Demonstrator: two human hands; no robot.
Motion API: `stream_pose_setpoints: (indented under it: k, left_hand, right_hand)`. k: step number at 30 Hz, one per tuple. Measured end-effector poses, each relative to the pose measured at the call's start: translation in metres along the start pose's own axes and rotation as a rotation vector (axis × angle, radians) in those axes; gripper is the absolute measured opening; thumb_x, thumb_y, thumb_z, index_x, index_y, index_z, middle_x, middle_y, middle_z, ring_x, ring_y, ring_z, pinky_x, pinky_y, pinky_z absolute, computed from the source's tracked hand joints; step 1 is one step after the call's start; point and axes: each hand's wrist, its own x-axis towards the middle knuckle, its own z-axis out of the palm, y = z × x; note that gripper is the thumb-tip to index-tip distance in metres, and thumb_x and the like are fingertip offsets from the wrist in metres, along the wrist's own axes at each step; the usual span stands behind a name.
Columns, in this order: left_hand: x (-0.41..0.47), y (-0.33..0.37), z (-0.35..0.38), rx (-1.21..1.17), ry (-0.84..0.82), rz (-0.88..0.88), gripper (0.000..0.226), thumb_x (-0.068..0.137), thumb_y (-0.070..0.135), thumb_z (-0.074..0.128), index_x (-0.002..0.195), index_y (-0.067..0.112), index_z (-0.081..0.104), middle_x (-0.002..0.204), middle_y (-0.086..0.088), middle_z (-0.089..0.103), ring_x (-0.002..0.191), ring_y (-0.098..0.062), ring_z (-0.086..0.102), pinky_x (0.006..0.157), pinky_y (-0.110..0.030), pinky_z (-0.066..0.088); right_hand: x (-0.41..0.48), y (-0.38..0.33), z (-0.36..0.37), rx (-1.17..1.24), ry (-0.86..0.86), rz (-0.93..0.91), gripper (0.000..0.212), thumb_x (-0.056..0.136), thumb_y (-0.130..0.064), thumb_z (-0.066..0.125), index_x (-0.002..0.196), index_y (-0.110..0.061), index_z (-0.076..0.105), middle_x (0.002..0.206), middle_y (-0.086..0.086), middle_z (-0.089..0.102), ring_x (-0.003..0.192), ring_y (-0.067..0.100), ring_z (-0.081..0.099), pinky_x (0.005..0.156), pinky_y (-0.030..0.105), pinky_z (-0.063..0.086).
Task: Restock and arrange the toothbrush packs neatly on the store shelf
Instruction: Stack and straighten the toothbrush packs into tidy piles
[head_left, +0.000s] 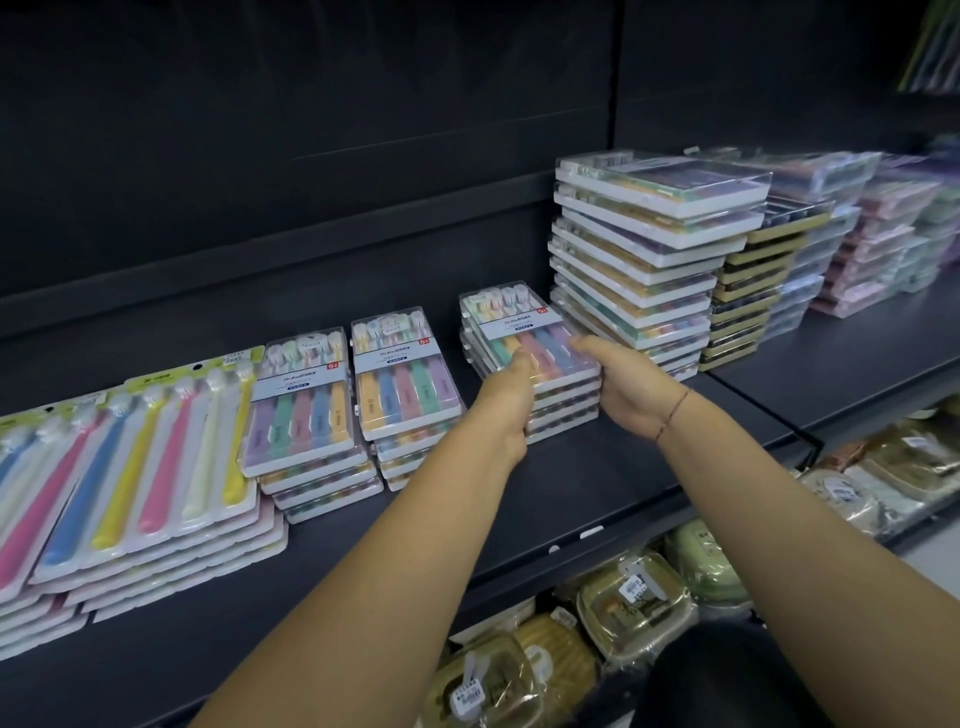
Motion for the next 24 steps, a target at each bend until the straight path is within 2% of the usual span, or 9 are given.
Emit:
stream_pose_setpoints:
  k: [2,5,11,12,14,16,19,21,24]
  left_hand:
    - [-0.001,0.001,0.0,0.017,0.017,0.005,0.041,0.104,0.039,0.041,0.116,0.007,0.064,0.07,-0.004,0.065,0.048,-0.013,0.06,0.035,-0.018,0.043]
    - [-0.005,0.002,-0.001,0.024,0.025,0.011,0.04,0.104,0.038,0.042,0.12,0.007,0.063,0.078,-0.005,0.067,0.056,-0.015,0.062,0.036,-0.018,0.043]
    - [-0.007,0.002,0.005,0.073,0.056,0.061,0.042,0.102,0.042,0.041,0.128,0.013,0.058,0.108,-0.01,0.07,0.091,-0.026,0.069,0.065,-0.03,0.057]
    - [-0.01,0.005,0.004,0.083,0.059,0.076,0.042,0.102,0.042,0.041,0.128,0.013,0.058,0.109,-0.009,0.069,0.09,-0.024,0.069,0.064,-0.028,0.058]
    - [-0.02,0.014,-0.001,0.108,0.062,0.125,0.04,0.103,0.04,0.039,0.127,0.012,0.056,0.105,-0.006,0.066,0.079,-0.018,0.064,0.045,-0.016,0.049]
    - [-0.031,0.024,-0.008,0.151,0.083,0.178,0.039,0.104,0.041,0.037,0.126,0.013,0.052,0.098,-0.001,0.059,0.072,-0.01,0.055,0.038,-0.017,0.04]
    - [-0.044,0.039,-0.025,0.198,0.099,0.258,0.044,0.103,0.044,0.036,0.131,0.012,0.049,0.109,0.003,0.057,0.083,-0.013,0.053,0.061,-0.024,0.038]
    - [-0.05,0.051,-0.045,0.242,0.137,0.287,0.049,0.101,0.047,0.037,0.134,0.012,0.048,0.121,0.001,0.053,0.097,-0.018,0.05,0.072,-0.028,0.038]
    - [-0.063,0.063,-0.084,0.269,0.2,0.296,0.061,0.085,0.055,0.042,0.125,0.013,0.058,0.122,-0.007,0.063,0.103,-0.026,0.061,0.085,-0.037,0.052]
  right_hand:
    - [0.001,-0.002,0.002,-0.044,0.021,0.004,0.021,0.099,-0.016,0.048,0.107,-0.009,0.067,0.1,0.007,0.069,0.091,0.021,0.064,0.091,0.035,0.05]
    - [-0.001,-0.002,0.003,-0.059,0.041,-0.006,0.021,0.1,-0.016,0.048,0.099,-0.012,0.068,0.095,0.005,0.07,0.086,0.018,0.065,0.084,0.031,0.051]
    - [-0.012,-0.005,0.008,-0.037,0.049,-0.111,0.025,0.099,-0.014,0.045,0.096,-0.014,0.069,0.089,0.003,0.071,0.079,0.014,0.067,0.076,0.028,0.053]
    - [-0.015,-0.007,0.01,-0.03,0.049,-0.119,0.026,0.099,-0.015,0.044,0.096,-0.014,0.07,0.089,0.004,0.072,0.079,0.015,0.067,0.075,0.028,0.053]
    - [-0.019,-0.014,0.017,-0.021,0.056,-0.131,0.027,0.098,-0.017,0.044,0.095,-0.015,0.071,0.088,0.004,0.072,0.08,0.016,0.067,0.072,0.029,0.054]
    - [-0.024,-0.023,0.028,-0.023,0.054,-0.144,0.027,0.097,-0.019,0.044,0.095,-0.014,0.07,0.088,0.005,0.071,0.078,0.017,0.066,0.071,0.031,0.053]
    - [-0.03,-0.039,0.055,0.01,0.03,-0.15,0.023,0.096,-0.02,0.045,0.092,-0.015,0.068,0.087,0.008,0.066,0.075,0.02,0.061,0.072,0.035,0.048]
    - [-0.03,-0.045,0.077,0.062,0.016,-0.158,0.025,0.096,-0.018,0.045,0.085,-0.015,0.067,0.078,0.006,0.065,0.067,0.017,0.061,0.066,0.031,0.048]
    - [-0.028,-0.047,0.121,0.089,-0.017,-0.124,0.025,0.097,-0.016,0.045,0.084,-0.013,0.066,0.071,0.001,0.067,0.062,0.013,0.064,0.062,0.026,0.052]
